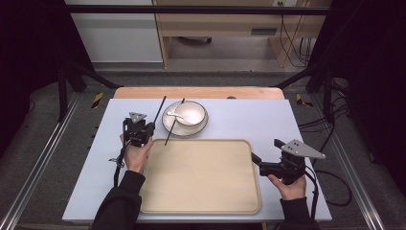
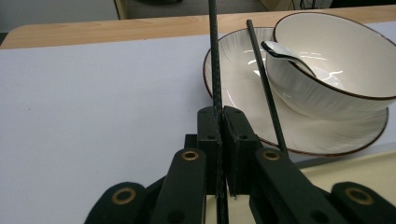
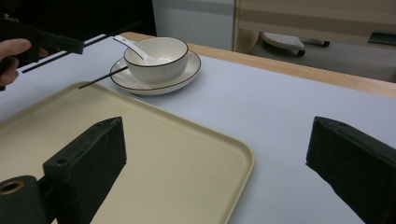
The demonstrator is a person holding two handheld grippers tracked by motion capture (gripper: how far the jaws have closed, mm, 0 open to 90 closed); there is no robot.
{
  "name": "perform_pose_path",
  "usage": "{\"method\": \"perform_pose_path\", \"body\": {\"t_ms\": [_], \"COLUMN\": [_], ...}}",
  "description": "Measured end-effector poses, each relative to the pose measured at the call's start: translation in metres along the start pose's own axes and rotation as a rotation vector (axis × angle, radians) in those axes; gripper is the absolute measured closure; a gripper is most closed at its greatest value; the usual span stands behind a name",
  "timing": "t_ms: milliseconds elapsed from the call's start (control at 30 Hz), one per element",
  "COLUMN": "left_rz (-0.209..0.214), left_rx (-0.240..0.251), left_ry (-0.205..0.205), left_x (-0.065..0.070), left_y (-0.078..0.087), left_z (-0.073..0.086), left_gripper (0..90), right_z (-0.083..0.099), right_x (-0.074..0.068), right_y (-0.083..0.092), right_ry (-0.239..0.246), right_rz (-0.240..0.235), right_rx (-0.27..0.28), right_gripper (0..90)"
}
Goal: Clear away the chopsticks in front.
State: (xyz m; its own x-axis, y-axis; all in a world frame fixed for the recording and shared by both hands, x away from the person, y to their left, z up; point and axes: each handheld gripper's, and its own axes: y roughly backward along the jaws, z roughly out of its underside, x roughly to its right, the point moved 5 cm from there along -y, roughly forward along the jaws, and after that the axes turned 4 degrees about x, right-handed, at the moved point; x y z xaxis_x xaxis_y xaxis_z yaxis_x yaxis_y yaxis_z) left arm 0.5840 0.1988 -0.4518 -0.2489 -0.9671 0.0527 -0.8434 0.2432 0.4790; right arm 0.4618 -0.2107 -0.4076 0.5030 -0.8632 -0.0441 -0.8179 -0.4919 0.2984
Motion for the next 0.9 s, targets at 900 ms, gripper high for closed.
{"method": "perform_pose_path", "body": {"t_ms": [900], "left_rz": [-0.064], "left_rx": [0.13], "left_ry": [0.05], "left_x": [0.026], "left_y": [0.086], "left_z": [0.034], "left_gripper": [85.0], "right_z": [-0.002], "right_x": [-0.006], "right_y": [0.007], "right_ry": [0.003], "right_rz": [-0.007], "right_rx": [0.015], "right_gripper": [4.9]}}
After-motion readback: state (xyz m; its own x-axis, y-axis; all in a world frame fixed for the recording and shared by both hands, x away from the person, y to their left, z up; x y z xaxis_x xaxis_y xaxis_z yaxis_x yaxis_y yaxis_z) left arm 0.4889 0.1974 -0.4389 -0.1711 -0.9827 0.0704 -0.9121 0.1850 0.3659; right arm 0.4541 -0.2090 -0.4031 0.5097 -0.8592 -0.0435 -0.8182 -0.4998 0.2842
